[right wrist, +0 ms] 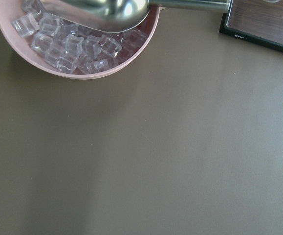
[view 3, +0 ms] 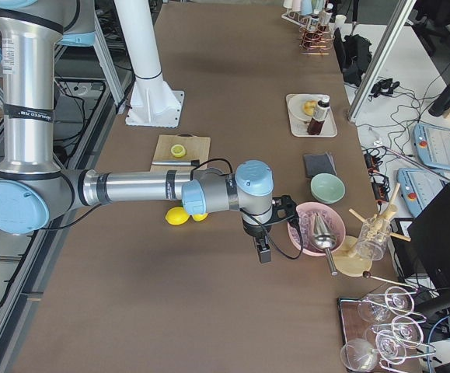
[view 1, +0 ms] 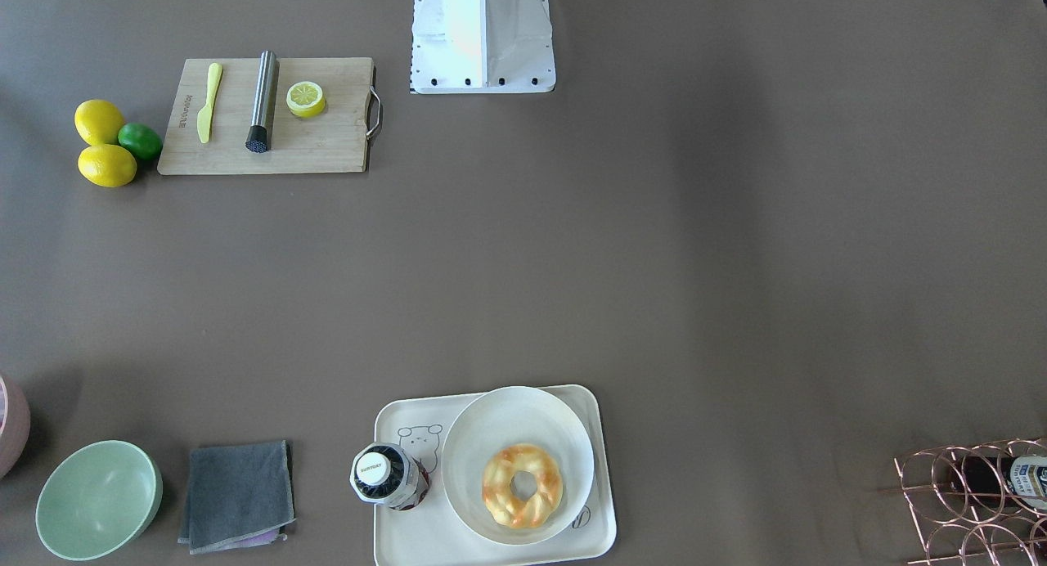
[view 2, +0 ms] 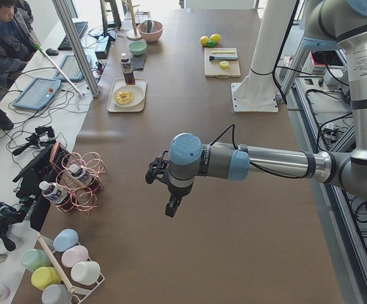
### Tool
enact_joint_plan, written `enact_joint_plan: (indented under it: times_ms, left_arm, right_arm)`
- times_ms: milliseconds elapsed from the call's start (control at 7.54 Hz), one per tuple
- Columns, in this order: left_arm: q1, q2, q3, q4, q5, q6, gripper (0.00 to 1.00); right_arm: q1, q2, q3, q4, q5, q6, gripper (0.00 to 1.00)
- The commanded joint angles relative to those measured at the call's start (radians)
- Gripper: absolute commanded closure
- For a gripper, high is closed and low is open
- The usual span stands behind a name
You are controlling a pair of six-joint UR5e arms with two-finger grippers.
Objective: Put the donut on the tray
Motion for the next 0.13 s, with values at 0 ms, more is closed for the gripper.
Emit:
enact_joint_plan:
  times_ms: [0]
  left_arm:
    - [0.0,-0.003,0.001,0.001,0.0,0.0,0.03]
  right_arm:
    - [0.0,-0.001,-0.001,0.001,0.001,0.001,0.0]
